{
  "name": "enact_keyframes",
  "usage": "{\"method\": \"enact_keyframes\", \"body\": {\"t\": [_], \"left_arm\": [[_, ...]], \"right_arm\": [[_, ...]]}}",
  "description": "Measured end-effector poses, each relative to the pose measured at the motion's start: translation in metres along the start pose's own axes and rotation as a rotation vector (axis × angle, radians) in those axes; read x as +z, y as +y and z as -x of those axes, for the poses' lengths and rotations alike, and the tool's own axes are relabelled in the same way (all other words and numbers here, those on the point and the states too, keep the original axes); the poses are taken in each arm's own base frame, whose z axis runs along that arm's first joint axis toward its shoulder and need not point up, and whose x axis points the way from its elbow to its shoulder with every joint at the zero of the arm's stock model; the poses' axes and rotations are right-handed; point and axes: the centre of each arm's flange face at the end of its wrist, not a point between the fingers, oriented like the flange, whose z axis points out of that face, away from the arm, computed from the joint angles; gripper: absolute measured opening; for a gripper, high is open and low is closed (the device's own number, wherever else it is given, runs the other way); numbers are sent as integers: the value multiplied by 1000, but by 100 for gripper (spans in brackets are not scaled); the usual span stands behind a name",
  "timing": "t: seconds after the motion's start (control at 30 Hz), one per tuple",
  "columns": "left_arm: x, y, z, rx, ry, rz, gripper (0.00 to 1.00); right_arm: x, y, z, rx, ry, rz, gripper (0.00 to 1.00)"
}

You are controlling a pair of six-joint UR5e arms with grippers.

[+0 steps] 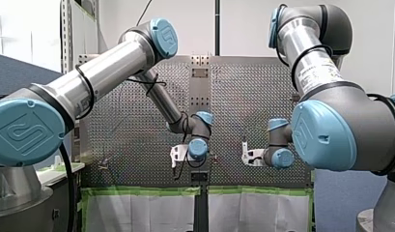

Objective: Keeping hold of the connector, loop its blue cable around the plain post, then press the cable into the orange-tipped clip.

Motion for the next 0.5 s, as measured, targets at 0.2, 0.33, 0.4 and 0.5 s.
{"method": "enact_keyframes", "body": {"t": [0.2, 0.33, 0.4, 0.5], "left_arm": [[3, -4, 3, -6, -25, -24, 0], [6, -8, 5, -11, -46, -48, 0], [6, -9, 5, -12, -49, -52, 0], [6, -11, 5, -13, -50, -64, 0]], "right_arm": [[3, 7, -3, 1, 3, 9, 0], [4, 12, -3, 2, 4, 17, 0], [4, 14, -3, 2, 4, 20, 0], [4, 15, -3, 2, 4, 22, 0]]}}
